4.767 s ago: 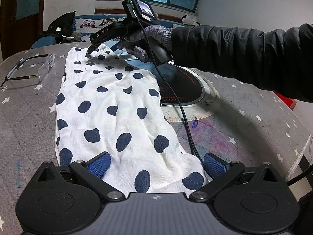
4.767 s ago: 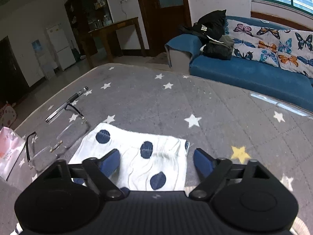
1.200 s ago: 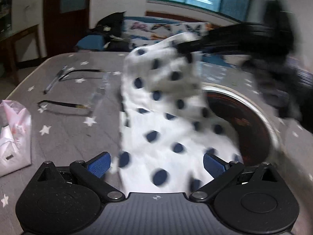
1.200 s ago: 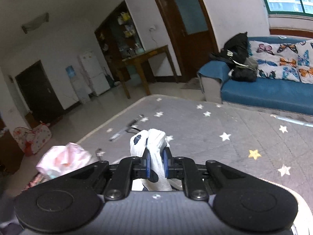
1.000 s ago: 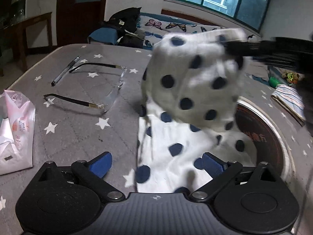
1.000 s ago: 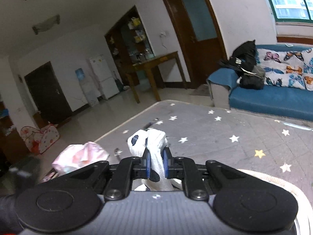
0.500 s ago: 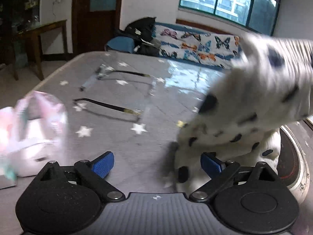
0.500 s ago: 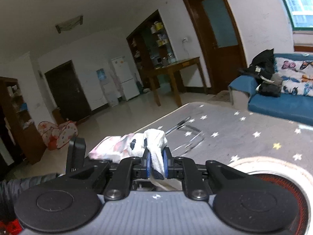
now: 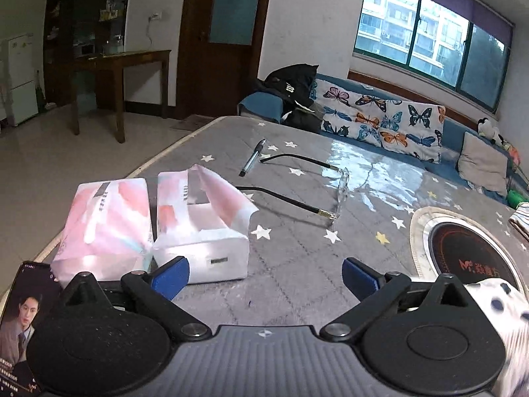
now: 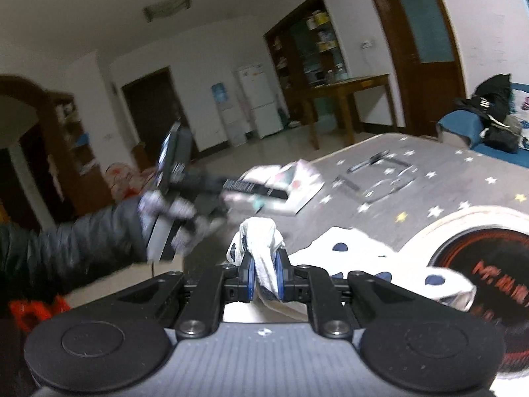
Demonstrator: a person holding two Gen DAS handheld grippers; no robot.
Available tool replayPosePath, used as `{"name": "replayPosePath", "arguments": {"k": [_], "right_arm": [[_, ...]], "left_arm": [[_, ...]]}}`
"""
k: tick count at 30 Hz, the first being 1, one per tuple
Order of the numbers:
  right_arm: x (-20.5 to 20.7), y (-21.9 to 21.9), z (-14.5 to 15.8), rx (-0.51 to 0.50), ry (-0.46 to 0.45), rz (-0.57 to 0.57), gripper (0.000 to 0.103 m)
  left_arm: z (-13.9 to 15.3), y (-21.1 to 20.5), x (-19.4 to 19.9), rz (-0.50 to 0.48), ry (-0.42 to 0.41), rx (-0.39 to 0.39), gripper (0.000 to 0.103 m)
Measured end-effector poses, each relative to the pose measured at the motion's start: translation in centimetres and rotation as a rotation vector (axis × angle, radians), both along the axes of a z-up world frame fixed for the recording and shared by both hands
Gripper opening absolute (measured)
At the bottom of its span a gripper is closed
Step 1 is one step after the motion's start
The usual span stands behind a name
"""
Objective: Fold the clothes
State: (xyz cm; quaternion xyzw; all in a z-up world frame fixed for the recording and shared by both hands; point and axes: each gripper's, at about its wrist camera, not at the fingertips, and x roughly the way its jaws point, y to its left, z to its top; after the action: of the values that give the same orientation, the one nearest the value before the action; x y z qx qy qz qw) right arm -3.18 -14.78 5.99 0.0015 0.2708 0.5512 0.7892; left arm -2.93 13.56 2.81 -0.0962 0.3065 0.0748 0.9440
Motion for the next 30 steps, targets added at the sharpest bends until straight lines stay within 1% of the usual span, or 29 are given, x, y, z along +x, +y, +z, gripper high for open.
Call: {"name": "replayPosePath", "arguments": {"k": [2, 8, 12, 14, 16, 20, 24, 28, 30], "right_arm": [[-1.6, -0.1, -1.0, -0.014, 0.001, 0.033, 0.012], [-4.3, 0.1, -2.3, -0.081, -0.079, 0.101, 0.012], [-5.7, 0.6, -3.6, -0.173, -0.12, 0.156, 0.013], [-6.5, 0.6, -4.1, -0.205, -0.137, 0.18, 0.022], [-6.5, 0.4, -3.9, -0.205, -0.127, 0.193, 0.027], [-6.3, 0.2, -3.7, -0.204, -0.105, 0.219, 0.027], [-4.9, -0.5, -2.6, -0.129, -0.033, 0.168, 0.028], [-3.9, -0.1, -2.4, -0.096, 0.012, 0.136, 0.029], [-4.3, 0.8, -2.9, -0.149, -0.011, 0.153, 0.029]], "left_arm": [[-0.1, -0.3, -0.3, -0.013, 0.001, -0.006, 0.101], [-0.2, -2.4, -1.3, -0.087, 0.003, -0.01, 0.101], [-0.1, -4.0, -2.2, -0.14, -0.001, -0.023, 0.101], [-0.1, -4.9, -2.7, -0.172, 0.002, -0.025, 0.101], [-0.1, -5.8, -3.4, -0.21, 0.005, -0.021, 0.101], [-0.3, -7.7, -4.9, -0.278, 0.015, -0.008, 0.101], [-0.6, -9.6, -6.4, -0.32, 0.009, 0.048, 0.101], [-0.9, -10.8, -8.0, -0.354, 0.009, 0.086, 0.101], [-1.1, -11.3, -8.8, -0.365, 0.009, 0.117, 0.101]]}}
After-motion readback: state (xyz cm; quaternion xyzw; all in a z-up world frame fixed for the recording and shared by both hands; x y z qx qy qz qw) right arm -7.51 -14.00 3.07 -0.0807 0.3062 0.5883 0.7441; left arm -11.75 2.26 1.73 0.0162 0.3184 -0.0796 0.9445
